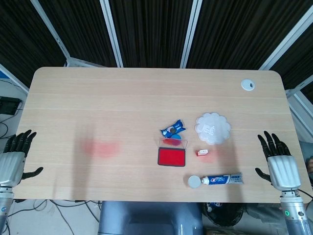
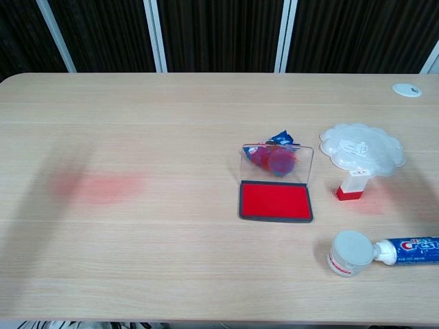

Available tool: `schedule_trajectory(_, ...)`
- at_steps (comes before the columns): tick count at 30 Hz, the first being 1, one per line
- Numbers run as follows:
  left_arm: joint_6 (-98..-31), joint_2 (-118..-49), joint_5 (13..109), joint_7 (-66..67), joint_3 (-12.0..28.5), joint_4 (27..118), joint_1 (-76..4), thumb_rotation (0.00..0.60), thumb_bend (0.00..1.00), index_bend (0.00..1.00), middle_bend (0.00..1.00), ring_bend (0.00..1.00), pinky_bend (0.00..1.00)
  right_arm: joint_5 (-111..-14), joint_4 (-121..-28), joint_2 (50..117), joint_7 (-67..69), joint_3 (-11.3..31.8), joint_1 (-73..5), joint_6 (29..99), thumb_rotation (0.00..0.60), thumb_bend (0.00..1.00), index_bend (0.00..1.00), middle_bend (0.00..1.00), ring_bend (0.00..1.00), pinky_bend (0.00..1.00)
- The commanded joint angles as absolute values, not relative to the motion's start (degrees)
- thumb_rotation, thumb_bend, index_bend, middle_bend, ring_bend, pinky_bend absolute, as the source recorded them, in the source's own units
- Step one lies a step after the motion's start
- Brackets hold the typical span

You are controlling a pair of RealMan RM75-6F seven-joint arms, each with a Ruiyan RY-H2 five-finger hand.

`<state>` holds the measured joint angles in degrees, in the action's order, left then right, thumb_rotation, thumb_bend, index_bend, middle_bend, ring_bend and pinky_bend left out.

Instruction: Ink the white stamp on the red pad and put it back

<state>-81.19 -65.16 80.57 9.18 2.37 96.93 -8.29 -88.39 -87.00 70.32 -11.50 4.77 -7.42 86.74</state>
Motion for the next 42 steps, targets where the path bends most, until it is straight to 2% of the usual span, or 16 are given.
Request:
schedule_trajectory(1, -81.2, -65.16, 80.58, 9.21, 2.4, 96.89, -8.28, 0.6, 0.0, 0.0, 0.0, 0.0, 0.0, -88.42, -86.97, 70.34, -11.5, 4.77, -7.42, 86.76, 0.6, 0.12, 0.0, 0.0, 0.0, 0.19)
schedule_trajectory(15, -81.97, -65.33, 81.43, 8.67, 2.53, 96.14, -8.03, 0.6, 0.0, 0.0, 0.0, 0.0, 0.0, -90.35, -88.85, 70.21, -12.0, 4.26, -7.7, 87.17, 0.6, 0.06, 0.0, 0.0, 0.0, 0.19)
schedule_trajectory(21, -81.77, -65.8, 81.54, 8.91, 2.81, 95.48, -8.36, 0.6, 0.0, 0.0, 0.0, 0.0, 0.0, -91.4, -91.33, 69.95, -14.09, 4.68, -9.01, 86.22, 0.6, 0.09, 0.0, 0.01, 0.0, 0.2)
schedule_trajectory(26, -81.61, -65.87, 81.28, 8.64, 3.01, 95.21, -8.42, 0.6, 0.0, 0.0, 0.0, 0.0, 0.0, -90.58, -93.94, 70.31, -16.47, 5.64, -11.04, 83.36, 0.6, 0.13, 0.08, 0.08, 0.04, 0.22)
schedule_trajectory(31, -81.39, -65.63, 81.25, 7.81, 3.06, 95.26, -8.44, 0.6, 0.0, 0.0, 0.0, 0.0, 0.0, -89.14, -95.82, 72.29, -21.35, 6.09, -14.32, 77.7, 0.6, 0.14, 0.21, 0.19, 0.13, 0.25)
schedule_trajectory(42, -80.64, -65.1, 80.93, 6.99, 3.16, 95.61, -8.64, 0.6, 0.0, 0.0, 0.0, 0.0, 0.0, -81.99, -94.66, 79.3, -28.68, 8.37, -20.21, 68.51, 0.6, 0.2, 0.36, 0.3, 0.21, 0.27)
